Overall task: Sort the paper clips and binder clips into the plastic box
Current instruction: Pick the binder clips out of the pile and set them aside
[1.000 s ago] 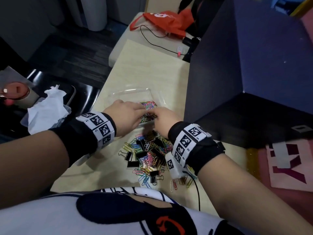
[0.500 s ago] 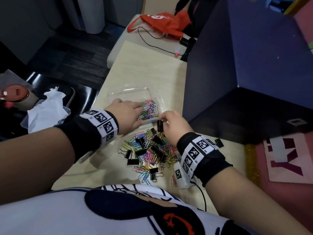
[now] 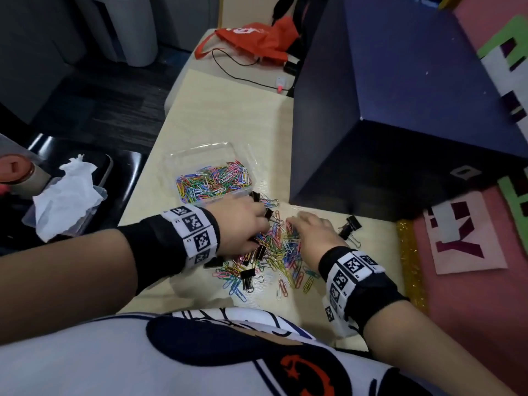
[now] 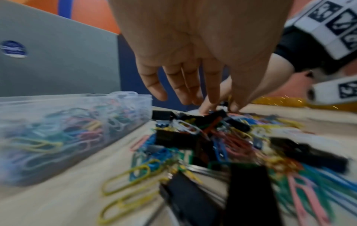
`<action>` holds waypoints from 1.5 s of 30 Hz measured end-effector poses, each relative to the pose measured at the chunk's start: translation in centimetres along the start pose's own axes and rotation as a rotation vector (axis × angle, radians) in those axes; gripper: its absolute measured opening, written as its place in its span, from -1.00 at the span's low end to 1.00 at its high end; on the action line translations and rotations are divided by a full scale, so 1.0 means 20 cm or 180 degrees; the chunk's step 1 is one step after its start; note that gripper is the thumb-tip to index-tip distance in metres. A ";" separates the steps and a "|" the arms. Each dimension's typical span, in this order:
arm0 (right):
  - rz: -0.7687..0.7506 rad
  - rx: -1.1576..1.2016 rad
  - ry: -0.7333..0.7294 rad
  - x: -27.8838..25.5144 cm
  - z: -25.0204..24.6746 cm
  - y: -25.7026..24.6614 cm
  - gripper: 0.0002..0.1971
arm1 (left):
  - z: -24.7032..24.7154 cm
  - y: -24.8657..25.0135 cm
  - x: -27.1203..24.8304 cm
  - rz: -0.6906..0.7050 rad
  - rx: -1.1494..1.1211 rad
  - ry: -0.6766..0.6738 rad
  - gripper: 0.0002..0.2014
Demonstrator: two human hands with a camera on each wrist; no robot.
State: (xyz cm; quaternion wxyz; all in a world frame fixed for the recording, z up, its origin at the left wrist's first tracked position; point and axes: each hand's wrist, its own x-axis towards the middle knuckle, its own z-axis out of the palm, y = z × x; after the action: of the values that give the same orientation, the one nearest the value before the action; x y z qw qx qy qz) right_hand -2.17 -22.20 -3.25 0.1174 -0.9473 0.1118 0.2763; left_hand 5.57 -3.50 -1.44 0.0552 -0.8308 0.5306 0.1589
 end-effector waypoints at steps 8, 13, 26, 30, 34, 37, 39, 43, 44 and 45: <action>-0.0097 0.0179 0.0201 -0.06 0.04 0.08 -0.53 | 0.07 0.06 0.04 -0.0044 0.0095 -0.0223 -0.63; -0.0423 0.0166 0.0491 -0.08 0.02 0.06 -0.73 | 0.06 0.06 0.07 -0.0101 0.0079 -0.0068 -0.70; -0.1277 -0.0533 0.0450 -0.06 0.15 -0.11 -0.63 | 0.01 -0.03 0.08 -0.0555 -0.0511 -0.0336 -0.77; -0.1087 0.0216 0.0632 -0.08 0.10 -0.06 -0.71 | 0.00 -0.03 0.09 -0.0642 -0.0657 -0.0306 -0.77; -0.0229 0.0966 0.1072 -0.08 0.02 0.05 -0.80 | -0.03 0.00 0.13 -0.0640 -0.0738 -0.0260 -0.75; 0.0515 0.1242 0.1372 -0.07 -0.01 0.17 -0.80 | -0.08 0.04 0.17 -0.0647 -0.0818 -0.0131 -0.85; 0.0898 0.1326 0.1483 -0.08 -0.03 0.25 -0.81 | -0.12 0.07 0.20 -0.0624 -0.0902 -0.0072 -0.87; 0.1350 0.1201 0.1639 -0.11 -0.06 0.34 -0.77 | -0.17 0.12 0.28 -0.0647 -0.1171 0.0154 -0.79; 0.1387 0.1129 0.1678 -0.12 -0.05 0.35 -0.74 | -0.18 0.14 0.29 -0.0689 -0.1327 0.0286 -0.77; 0.1358 0.1081 0.1718 -0.13 -0.05 0.35 -0.72 | -0.18 0.16 0.31 -0.0730 -0.1513 0.0411 -0.75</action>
State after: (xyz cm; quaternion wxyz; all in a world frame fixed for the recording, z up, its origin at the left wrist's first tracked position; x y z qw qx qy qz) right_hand -5.77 -28.66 -2.07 0.1788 -0.9085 0.3775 0.0127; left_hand 5.84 -11.15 0.15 -0.1576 -0.8835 0.3833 0.2183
